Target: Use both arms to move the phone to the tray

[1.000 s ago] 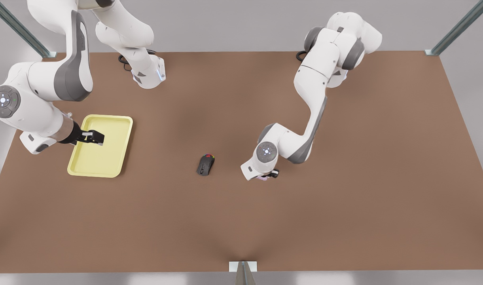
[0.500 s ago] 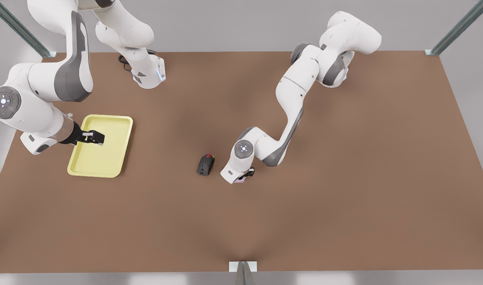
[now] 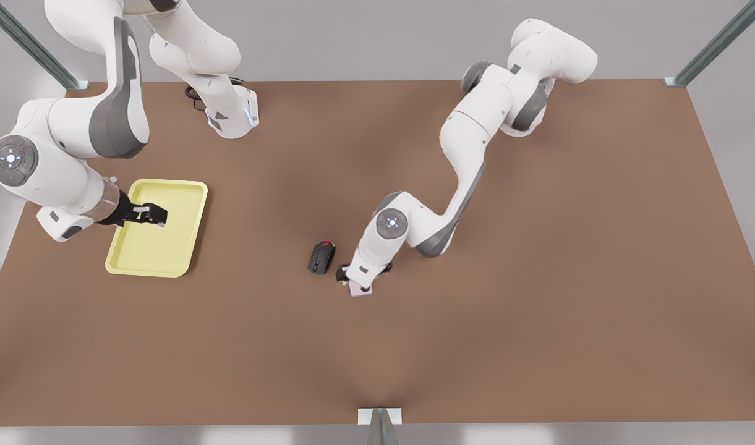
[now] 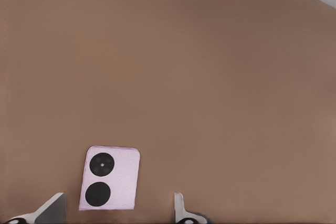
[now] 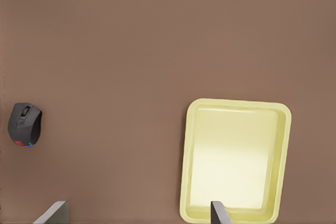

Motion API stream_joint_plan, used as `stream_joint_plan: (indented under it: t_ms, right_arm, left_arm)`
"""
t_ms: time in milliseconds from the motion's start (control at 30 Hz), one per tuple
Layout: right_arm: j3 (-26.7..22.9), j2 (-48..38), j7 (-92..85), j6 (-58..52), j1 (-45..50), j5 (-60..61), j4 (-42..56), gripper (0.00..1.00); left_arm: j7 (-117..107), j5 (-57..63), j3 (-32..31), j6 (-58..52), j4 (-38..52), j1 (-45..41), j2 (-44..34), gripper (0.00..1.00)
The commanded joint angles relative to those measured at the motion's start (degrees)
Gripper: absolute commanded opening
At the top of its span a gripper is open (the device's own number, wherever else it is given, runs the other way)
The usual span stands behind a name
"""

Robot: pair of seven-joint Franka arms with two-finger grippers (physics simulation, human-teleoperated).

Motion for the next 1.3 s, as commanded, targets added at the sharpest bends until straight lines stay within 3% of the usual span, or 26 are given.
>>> stream_joint_plan:
  t_ms: [0, 67, 167, 233, 300, 367, 467, 567, 833, 1267]
  right_arm:
    - [3.26, 1.14, -0.29, 0.62, 1.04, 0.29, 0.3, 1.0]
    - [9.85, 6.77, -0.73, 2.11, 1.21, 0.38, 3.64, 1.0]
    - [10.29, 14.5, 0.5, 6.95, 8.51, -2.17, 8.03, 1.0]
    - [10.29, 20.13, 2.77, 11.34, 12.9, -4.37, 9.44, 1.0]
    - [10.29, 26.19, 13.76, 16.88, 16.24, -4.45, 11.28, 1.0]
    - [9.77, 34.1, 26.15, 16.97, 21.34, -4.54, 18.93, 1.0]
    - [9.77, 42.98, 49.18, 23.56, 27.32, -7.27, 26.67, 1.0]
    - [9.77, 45.01, 59.82, 29.1, 28.72, -7.35, 26.05, 1.0]
    - [6.69, 51.95, 62.2, 37.45, 32.33, -8.94, 26.32, 1.0]
    - [6.6, 54.06, 46.12, 33.5, 33.65, -9.55, 28.25, 1.0]
  left_arm:
    - [10.39, 2.15, 0.77, -26.94, 0.07, 3.75, -5.93, 1.0]
    - [32.72, 9.09, 1.13, -47.61, 0.07, 12.54, -14.98, 1.0]
    - [45.3, 11.65, 0.25, -58.44, -2.72, 23.34, -24.21, 1.0]
    - [52.07, 12.09, -1.6, -42.17, -30.15, 27.75, -42.14, 1.0]
    - [51.37, 11.21, -2.12, -50.08, -26.56, 27.04, -41.71, 1.0]
    - [51.02, 10.07, -7.4, -56.24, -20.41, 26.96, -41.71, 1.0]
    - [51.81, 6.46, -6.69, -55.8, -20.23, 27.04, -41.36, 1.0]
    - [51.46, 6.37, -6.87, -55.27, -20.14, 27.04, -39.34, 1.0]
    - [51.55, 6.11, -6.78, -54.3, -20.32, 27.04, -38.19, 1.0]
    - [51.81, 6.29, -6.61, -52.1, -20.23, 27.13, -37.84, 1.0]
